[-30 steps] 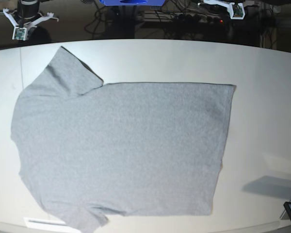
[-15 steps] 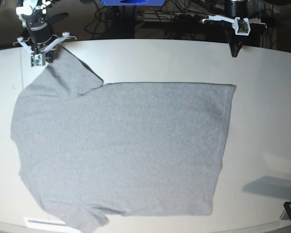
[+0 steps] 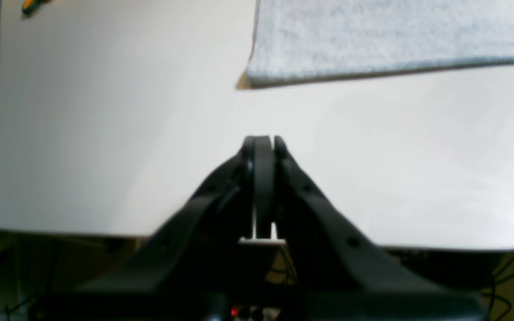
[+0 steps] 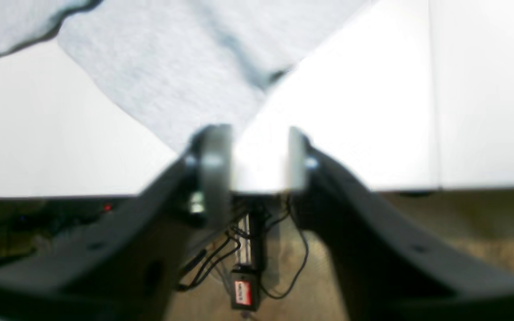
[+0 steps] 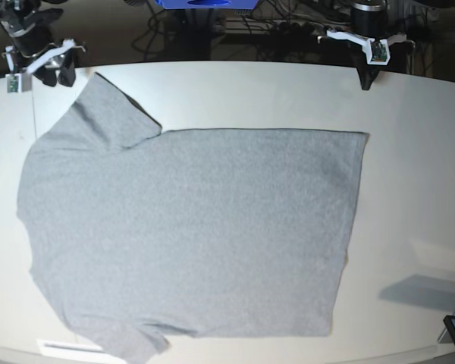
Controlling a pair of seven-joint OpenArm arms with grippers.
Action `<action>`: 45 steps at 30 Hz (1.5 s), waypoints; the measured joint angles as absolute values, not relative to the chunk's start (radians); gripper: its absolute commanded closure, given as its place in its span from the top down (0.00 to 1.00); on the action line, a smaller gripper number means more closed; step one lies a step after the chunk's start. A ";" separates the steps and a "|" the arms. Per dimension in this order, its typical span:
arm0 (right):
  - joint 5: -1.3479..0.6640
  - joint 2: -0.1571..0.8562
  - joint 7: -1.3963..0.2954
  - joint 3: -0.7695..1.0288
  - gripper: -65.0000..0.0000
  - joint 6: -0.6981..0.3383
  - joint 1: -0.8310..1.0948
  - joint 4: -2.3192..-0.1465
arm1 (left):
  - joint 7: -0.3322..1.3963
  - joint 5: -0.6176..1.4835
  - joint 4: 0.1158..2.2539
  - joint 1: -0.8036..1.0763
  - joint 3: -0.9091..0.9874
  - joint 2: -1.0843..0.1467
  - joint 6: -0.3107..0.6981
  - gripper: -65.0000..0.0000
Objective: Fold the T-shirt properly
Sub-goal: 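Move the right gripper toward the grey shirt's shoulder corner, then lower the right gripper and pinch the shirt's shoulder edge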
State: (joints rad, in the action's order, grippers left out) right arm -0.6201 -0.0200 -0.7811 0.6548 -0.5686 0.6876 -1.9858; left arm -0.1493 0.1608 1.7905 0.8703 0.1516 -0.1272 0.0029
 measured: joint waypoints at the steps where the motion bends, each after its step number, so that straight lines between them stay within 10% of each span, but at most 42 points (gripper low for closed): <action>1: -0.654 -0.022 -0.812 0.679 0.50 -0.587 0.688 -1.986 | -0.149 0.162 1.790 0.870 0.152 -0.127 0.003 0.00; 7: -0.809 0.002 -0.945 0.780 0.71 -0.652 0.683 -1.985 | -0.150 0.163 1.790 0.863 0.151 -0.125 0.002 0.00; 45: -0.858 -0.028 -1.169 0.616 0.71 -0.696 0.516 -1.842 | -0.150 0.163 1.787 0.850 0.150 -0.124 0.003 0.00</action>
State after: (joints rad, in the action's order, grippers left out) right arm -0.8581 -0.0284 -1.1690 0.6159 -0.6964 0.5159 -1.8423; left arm -0.1497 0.1627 1.7870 0.8497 0.1505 -0.1242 0.0032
